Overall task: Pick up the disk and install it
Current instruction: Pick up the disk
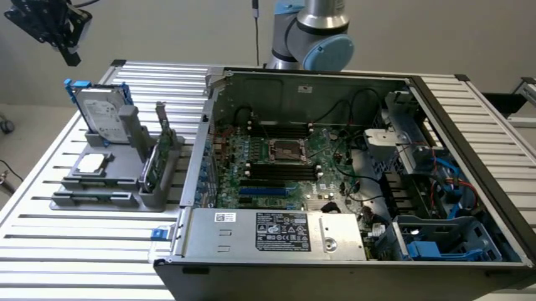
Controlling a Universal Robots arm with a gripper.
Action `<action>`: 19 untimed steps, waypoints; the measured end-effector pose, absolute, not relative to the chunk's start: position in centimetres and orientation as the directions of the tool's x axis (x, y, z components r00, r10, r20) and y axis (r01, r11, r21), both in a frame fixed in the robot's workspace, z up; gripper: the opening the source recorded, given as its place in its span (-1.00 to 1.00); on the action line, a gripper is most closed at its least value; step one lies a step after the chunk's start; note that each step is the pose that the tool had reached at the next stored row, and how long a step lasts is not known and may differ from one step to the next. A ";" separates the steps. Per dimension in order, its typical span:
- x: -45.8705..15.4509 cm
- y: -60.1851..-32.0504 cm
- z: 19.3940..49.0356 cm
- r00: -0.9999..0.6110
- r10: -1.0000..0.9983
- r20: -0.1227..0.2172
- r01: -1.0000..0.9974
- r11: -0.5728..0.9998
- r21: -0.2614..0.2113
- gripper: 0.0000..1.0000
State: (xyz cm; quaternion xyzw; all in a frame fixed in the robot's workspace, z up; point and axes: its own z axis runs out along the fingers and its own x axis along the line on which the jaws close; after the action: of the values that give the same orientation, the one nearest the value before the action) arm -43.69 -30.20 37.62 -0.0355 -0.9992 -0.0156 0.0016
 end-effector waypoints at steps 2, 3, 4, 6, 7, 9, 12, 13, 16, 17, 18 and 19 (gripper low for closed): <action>-43.7 -30.2 37.6 -0.997 0.071 0.004 0.071 0.997 0.031 -0.79; -43.7 -30.2 37.6 -0.997 0.071 0.004 0.071 0.997 0.031 -0.79; -43.7 -30.2 37.6 -0.997 0.071 0.004 0.071 0.997 0.031 -0.79; -43.7 -30.2 37.6 -0.998 0.060 0.004 0.060 0.998 0.031 -0.79; -43.7 -30.2 37.6 -0.999 0.042 0.004 0.042 0.999 0.031 -0.79; -43.7 -30.2 37.6 -1.000 0.005 0.004 0.006 1.000 0.031 -0.79; -43.7 -30.2 37.5 -0.999 -0.048 0.004 -0.048 0.998 0.031 -0.79; -43.7 -30.2 37.5 -0.998 -0.067 0.004 -0.067 0.997 0.031 -0.79; -43.7 -30.2 37.5 -0.993 -0.121 0.004 -0.121 0.992 0.031 -0.79; -43.7 -30.2 37.5 -0.990 -0.139 0.004 -0.139 0.990 0.031 -0.79; -43.7 -30.2 37.5 -0.988 -0.157 0.004 -0.157 0.987 0.031 -0.79; -43.7 -30.2 37.5 -0.985 -0.175 0.004 -0.174 0.984 0.031 -0.79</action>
State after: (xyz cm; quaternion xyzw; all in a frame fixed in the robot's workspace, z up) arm -43.74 -30.19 37.46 0.0876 -0.9960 -0.0153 0.0036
